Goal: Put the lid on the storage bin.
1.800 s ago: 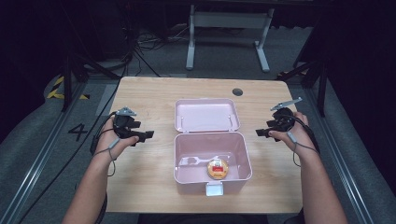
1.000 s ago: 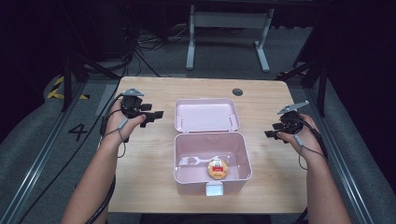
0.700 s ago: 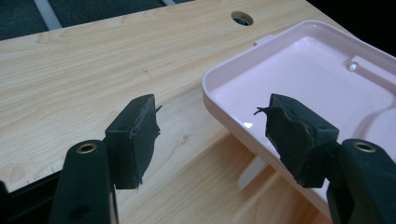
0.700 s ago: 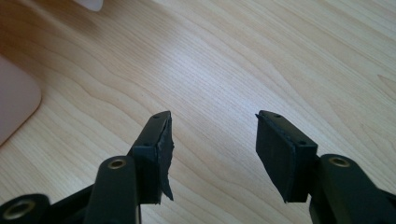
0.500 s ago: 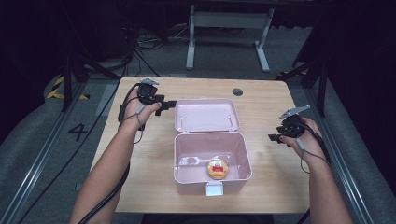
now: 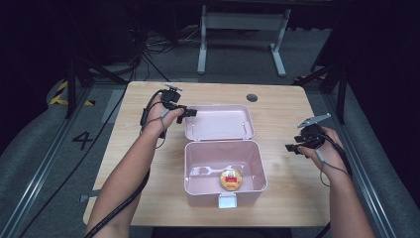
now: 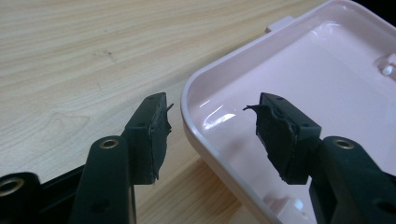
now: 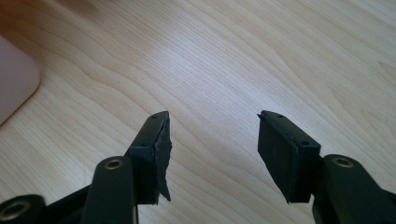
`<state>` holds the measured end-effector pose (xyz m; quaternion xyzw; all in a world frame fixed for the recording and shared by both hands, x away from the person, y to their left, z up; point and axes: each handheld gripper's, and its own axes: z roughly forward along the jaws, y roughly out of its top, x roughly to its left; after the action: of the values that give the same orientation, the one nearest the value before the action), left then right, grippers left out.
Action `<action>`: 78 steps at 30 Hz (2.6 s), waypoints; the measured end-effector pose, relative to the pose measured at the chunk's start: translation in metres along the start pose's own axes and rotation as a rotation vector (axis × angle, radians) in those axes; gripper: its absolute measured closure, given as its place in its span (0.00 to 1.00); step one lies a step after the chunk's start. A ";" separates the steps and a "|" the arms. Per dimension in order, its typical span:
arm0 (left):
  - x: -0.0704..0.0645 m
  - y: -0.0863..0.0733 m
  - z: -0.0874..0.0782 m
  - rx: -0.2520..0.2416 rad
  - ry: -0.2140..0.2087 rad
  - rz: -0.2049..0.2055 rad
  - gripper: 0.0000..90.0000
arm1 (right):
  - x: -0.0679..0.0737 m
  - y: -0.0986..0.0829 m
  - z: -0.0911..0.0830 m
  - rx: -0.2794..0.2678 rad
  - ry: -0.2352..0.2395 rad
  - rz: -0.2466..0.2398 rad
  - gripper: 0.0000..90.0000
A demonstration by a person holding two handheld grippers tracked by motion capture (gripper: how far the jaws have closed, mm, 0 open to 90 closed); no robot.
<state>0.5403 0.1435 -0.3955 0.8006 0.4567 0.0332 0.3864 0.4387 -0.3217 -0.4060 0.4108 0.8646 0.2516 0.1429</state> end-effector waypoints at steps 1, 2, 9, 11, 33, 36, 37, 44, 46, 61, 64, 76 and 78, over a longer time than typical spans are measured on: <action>-0.001 0.001 0.002 0.017 -0.003 -0.004 0.51 | 0.001 0.000 0.000 0.002 0.002 0.007 0.50; 0.000 0.001 0.005 0.037 -0.009 -0.004 0.53 | 0.001 -0.001 0.000 0.000 0.002 0.009 0.50; 0.000 0.004 0.008 0.050 -0.026 -0.027 0.60 | 0.002 -0.004 -0.003 -0.012 0.003 0.020 0.50; 0.002 0.005 0.007 0.051 -0.031 -0.053 0.64 | 0.002 -0.005 -0.003 -0.021 0.018 0.025 0.50; -0.014 0.028 -0.028 -0.079 0.039 0.001 0.85 | 0.005 -0.004 -0.006 -0.038 0.017 0.016 0.51; -0.016 0.031 -0.035 -0.085 0.040 0.009 0.86 | 0.006 -0.003 -0.008 -0.040 0.023 0.021 0.52; -0.017 0.032 -0.037 -0.092 0.037 0.013 0.86 | 0.007 -0.003 -0.008 -0.041 0.022 0.022 0.52; -0.021 0.036 -0.046 -0.106 0.037 0.035 0.86 | 0.008 -0.002 -0.009 -0.041 0.027 0.020 0.52; -0.022 0.037 -0.049 -0.111 0.035 0.038 0.86 | 0.011 -0.001 -0.011 -0.046 0.052 0.023 0.53; -0.035 0.041 -0.070 -0.156 0.031 0.107 0.87 | 0.046 0.015 -0.033 -0.071 0.156 0.017 0.67; -0.038 0.039 -0.076 -0.172 0.035 0.119 0.87 | 0.050 0.017 -0.037 -0.069 0.169 0.020 0.70; -0.057 0.033 -0.102 -0.247 0.038 0.218 0.86 | 0.062 0.024 -0.050 -0.097 0.222 0.017 0.86; -0.061 0.033 -0.104 -0.256 0.041 0.244 0.86 | 0.064 0.025 -0.051 -0.107 0.243 0.013 0.88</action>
<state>0.4857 0.1496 -0.2832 0.7936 0.3559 0.1543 0.4688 0.3914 -0.2745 -0.3520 0.3747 0.8581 0.3464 0.0570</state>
